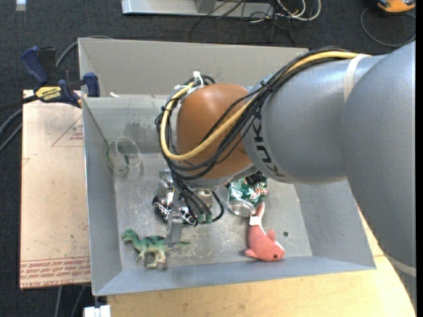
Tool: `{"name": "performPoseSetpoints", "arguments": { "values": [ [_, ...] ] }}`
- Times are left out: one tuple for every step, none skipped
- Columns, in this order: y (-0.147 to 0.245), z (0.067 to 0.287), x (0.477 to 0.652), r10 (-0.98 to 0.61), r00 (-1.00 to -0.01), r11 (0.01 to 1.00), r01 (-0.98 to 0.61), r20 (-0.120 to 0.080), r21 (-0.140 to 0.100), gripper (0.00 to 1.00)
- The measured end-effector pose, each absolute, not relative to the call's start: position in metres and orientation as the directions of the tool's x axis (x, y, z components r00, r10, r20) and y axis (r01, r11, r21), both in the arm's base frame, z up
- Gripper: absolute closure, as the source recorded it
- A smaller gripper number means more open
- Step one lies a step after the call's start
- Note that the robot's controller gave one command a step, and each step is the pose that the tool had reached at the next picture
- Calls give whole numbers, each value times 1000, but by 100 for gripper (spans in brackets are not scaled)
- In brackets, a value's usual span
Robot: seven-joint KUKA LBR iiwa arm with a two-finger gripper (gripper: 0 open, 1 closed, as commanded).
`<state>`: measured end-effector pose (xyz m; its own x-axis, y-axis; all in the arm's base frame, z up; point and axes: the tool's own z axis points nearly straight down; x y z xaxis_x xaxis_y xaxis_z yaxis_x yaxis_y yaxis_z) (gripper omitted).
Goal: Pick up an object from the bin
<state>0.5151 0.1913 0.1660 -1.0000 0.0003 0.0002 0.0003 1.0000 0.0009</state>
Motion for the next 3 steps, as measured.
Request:
{"name": "performPoseSetpoints", "arguments": {
  "values": [
    [156,146,550,25,-1000,1000,25,5,-1,0],
    [153,73,563,209,-978,978,209,-9,5,100],
    [153,73,563,209,-978,978,209,-9,5,100]
  ]
}}
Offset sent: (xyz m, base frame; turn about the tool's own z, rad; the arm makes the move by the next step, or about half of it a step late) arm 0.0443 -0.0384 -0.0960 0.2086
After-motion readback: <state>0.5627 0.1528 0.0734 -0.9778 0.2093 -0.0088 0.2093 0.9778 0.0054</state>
